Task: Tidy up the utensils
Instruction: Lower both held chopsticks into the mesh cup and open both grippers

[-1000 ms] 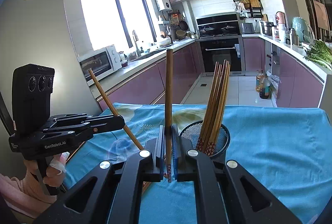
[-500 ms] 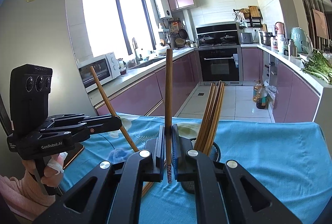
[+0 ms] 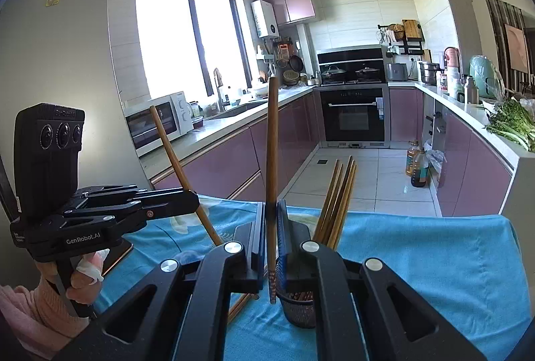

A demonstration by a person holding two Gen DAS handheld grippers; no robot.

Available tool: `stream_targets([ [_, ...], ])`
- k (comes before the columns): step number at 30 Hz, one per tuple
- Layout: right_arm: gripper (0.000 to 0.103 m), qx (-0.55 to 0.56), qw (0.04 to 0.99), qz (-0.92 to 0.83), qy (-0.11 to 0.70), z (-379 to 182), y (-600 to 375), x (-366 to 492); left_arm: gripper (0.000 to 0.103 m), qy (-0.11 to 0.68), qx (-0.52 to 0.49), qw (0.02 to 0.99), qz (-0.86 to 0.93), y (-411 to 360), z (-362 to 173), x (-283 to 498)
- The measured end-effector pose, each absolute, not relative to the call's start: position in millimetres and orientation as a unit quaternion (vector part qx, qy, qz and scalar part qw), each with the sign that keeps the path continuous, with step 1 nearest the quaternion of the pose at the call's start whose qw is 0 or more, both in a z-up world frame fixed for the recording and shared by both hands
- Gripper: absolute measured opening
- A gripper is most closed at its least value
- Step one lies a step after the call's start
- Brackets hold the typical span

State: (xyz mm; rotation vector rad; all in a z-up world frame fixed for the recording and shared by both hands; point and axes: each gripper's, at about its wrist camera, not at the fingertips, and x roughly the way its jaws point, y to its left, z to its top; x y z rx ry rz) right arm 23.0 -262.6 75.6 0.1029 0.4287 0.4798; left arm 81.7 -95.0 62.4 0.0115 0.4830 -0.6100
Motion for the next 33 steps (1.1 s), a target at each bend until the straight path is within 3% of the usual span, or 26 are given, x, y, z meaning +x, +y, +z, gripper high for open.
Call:
stream_targets([
  [20,0.006,0.051,0.954,0.224,0.194,92.1,-264.5,34.0,0.007,0.212,0.018,0.928,-0.306,-109.6,73.6,84.2],
  [33,0.006,0.063,0.952,0.214,0.210,79.4,-259.0,50.2,0.007,0.236,0.029,0.922,-0.307,-120.3,58.7,90.7],
])
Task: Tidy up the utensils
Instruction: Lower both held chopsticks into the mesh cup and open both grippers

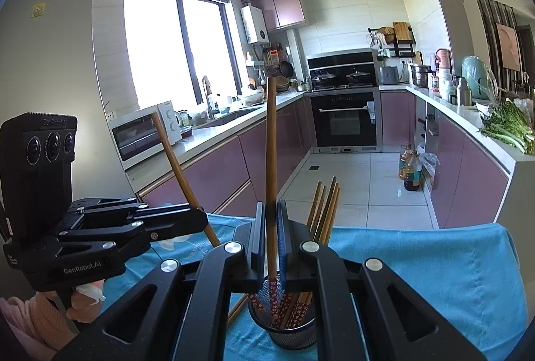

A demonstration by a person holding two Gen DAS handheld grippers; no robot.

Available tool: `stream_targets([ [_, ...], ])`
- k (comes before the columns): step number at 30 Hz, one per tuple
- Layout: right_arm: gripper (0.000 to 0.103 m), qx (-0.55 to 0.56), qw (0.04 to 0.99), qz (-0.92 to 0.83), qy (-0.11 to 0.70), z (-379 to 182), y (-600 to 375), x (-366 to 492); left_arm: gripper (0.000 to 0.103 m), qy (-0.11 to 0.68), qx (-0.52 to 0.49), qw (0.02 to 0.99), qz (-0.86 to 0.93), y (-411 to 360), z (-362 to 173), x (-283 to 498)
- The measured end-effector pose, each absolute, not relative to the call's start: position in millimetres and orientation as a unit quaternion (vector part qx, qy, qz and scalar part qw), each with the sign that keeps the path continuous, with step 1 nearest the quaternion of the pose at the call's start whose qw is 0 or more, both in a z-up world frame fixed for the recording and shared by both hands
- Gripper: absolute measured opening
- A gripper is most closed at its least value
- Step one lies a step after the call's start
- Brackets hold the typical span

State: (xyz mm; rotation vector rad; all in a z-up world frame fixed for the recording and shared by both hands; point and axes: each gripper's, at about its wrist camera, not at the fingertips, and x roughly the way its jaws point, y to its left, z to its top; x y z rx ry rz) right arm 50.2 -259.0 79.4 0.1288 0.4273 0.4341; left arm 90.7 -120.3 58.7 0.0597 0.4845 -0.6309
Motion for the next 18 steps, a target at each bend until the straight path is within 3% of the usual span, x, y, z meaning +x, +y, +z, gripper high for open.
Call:
stream_targets([
  [18,0.006,0.072,0.940,0.212,0.257,52.3,-258.9,70.3,0.007,0.276,0.047,0.908,-0.311,-122.2,47.3,87.0],
])
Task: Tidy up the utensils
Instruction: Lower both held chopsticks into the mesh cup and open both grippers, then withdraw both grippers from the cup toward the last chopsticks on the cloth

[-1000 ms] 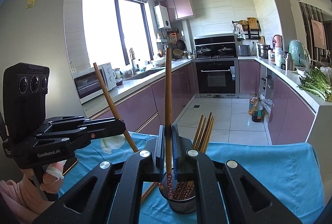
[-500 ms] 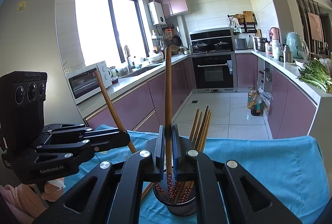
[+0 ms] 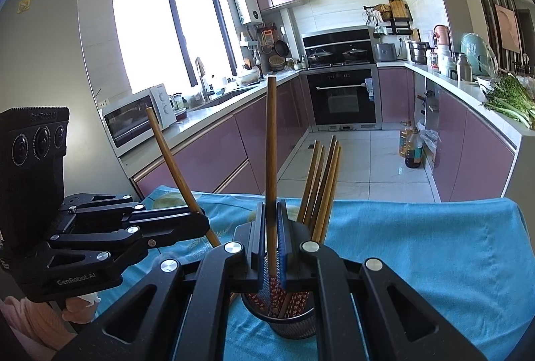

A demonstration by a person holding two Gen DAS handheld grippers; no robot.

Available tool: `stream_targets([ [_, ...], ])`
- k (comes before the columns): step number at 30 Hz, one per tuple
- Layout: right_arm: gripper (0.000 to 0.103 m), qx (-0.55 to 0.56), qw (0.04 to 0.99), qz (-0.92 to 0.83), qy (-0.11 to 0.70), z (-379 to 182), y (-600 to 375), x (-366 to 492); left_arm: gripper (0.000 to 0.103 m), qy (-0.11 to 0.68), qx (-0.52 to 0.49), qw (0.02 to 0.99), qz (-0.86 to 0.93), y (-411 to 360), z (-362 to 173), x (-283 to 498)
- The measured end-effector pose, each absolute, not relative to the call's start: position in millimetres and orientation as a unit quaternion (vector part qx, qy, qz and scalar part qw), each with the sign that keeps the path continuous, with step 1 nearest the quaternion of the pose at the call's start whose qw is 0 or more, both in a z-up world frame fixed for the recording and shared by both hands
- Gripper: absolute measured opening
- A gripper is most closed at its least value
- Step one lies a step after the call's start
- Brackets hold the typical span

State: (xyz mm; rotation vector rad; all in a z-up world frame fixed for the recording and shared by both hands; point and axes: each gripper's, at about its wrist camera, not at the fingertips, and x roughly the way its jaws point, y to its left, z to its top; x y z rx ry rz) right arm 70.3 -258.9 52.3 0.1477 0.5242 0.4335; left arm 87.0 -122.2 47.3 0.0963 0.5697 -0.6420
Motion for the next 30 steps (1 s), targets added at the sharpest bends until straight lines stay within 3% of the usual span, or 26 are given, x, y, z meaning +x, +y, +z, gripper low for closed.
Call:
stream_targets([
  [21,0.008,0.083,0.928,0.197,0.304,26.2,-259.8,92.1,0.008,0.337,0.035,0.885,-0.320,-124.3,26.1,115.9],
  [30,0.012,0.085,0.928,0.198,0.304,24.1,-259.5,86.7,0.015,0.340,0.016,0.886,-0.315,-115.9,14.8,119.4],
])
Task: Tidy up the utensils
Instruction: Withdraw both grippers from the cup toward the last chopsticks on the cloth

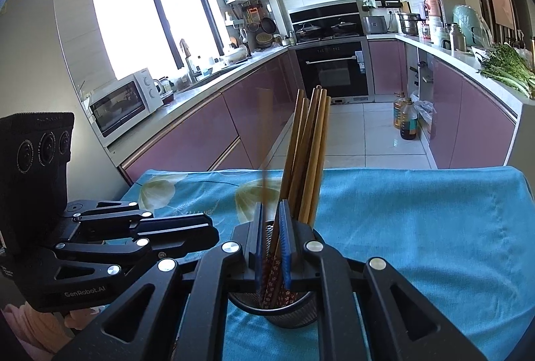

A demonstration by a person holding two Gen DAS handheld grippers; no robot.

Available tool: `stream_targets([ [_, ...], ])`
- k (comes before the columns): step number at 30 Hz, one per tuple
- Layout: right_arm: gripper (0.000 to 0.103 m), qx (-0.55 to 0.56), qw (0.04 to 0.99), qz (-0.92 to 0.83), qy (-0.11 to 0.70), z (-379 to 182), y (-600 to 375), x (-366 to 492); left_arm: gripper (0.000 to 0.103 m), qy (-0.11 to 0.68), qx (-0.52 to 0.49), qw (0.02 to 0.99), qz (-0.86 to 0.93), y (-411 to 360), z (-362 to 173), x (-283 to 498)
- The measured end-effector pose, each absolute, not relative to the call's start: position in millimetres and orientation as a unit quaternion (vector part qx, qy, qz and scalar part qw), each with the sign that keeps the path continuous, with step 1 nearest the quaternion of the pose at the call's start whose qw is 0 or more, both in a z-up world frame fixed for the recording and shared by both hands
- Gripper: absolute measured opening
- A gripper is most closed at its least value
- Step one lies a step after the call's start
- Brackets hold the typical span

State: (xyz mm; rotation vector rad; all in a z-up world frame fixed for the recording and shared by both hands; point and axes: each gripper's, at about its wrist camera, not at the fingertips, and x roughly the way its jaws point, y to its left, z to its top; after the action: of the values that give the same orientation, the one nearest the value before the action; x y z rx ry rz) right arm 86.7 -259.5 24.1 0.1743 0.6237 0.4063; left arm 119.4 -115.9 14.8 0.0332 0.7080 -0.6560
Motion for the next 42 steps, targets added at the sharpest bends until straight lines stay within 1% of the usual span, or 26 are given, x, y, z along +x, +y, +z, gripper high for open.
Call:
stream_targets([
  [4,0.018,0.083,0.927,0.208,0.301,24.5,-256.9,78.8,0.019,0.329,0.003,0.895,-0.300,-103.0,12.8,112.8],
  [5,0.022,0.083,0.927,0.210,0.300,25.2,-257.0,76.9,0.023,0.326,-0.001,0.897,-0.297,-99.3,12.9,110.2],
  [6,0.026,0.083,0.926,0.216,0.298,25.7,-255.7,72.9,0.029,0.324,-0.006,0.899,-0.296,-96.0,13.2,107.4],
  [10,0.028,0.077,0.922,0.242,0.293,26.8,-247.2,55.4,0.036,0.310,-0.021,0.906,-0.288,-78.6,12.4,93.1],
  [12,0.032,0.069,0.918,0.259,0.293,25.9,-239.8,45.2,0.043,0.300,-0.017,0.915,-0.269,-69.0,10.2,84.9],
  [16,0.037,0.058,0.904,0.286,0.313,12.9,-224.2,30.8,0.044,0.307,-0.016,0.921,-0.240,-48.1,-3.2,75.0],
  [20,0.038,0.052,0.886,0.297,0.353,-15.6,-206.7,26.6,0.044,0.333,-0.014,0.918,-0.214,-31.7,-27.1,72.5],
  [28,0.038,0.050,0.859,0.294,0.417,-57.8,-177.9,30.1,0.044,0.381,-0.052,0.902,-0.196,-7.3,-72.5,72.4],
  [34,0.037,0.045,0.851,0.285,0.439,-73.6,-163.3,31.1,0.044,0.391,-0.063,0.898,-0.193,-3.1,-86.5,74.3],
  [42,0.037,0.037,0.852,0.272,0.447,-82.1,-156.6,33.8,0.044,0.399,-0.068,0.894,-0.194,-3.8,-90.1,71.6],
])
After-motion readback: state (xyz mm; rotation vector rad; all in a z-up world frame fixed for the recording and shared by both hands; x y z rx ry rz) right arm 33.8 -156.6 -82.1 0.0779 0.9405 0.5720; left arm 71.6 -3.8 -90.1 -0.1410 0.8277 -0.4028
